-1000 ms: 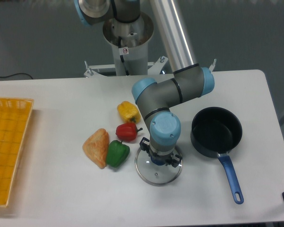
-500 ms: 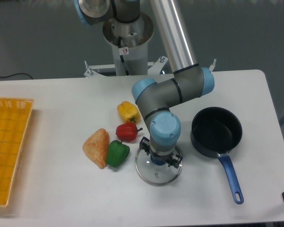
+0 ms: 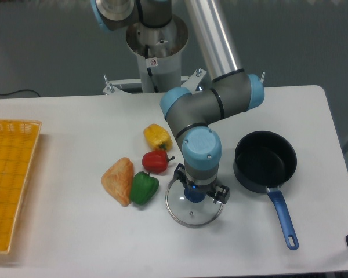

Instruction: Place the lid on the table

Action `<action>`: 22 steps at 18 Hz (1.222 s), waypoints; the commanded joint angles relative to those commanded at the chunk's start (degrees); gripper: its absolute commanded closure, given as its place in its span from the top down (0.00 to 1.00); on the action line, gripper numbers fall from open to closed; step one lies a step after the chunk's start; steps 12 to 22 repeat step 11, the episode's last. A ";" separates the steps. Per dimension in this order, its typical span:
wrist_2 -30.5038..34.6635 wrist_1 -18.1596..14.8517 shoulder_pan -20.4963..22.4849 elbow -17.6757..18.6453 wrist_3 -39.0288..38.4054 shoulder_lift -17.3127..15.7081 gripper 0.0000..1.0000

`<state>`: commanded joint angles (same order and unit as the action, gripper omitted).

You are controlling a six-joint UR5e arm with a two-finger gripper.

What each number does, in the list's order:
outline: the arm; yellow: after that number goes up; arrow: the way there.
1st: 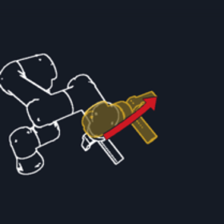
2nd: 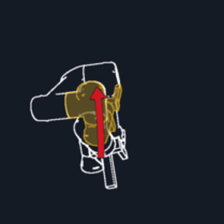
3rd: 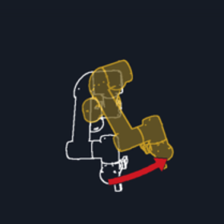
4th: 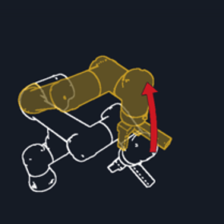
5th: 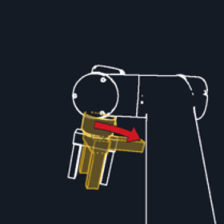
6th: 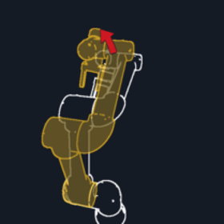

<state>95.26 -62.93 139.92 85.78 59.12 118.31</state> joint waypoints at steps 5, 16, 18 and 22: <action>4.93 -0.71 0.26 1.23 9.96 -4.39 1.00; 4.41 -3.25 0.26 2.11 10.93 -8.35 1.00; 4.41 -3.25 0.26 2.11 10.93 -8.35 1.00; 4.41 -3.25 0.26 2.11 10.93 -8.35 1.00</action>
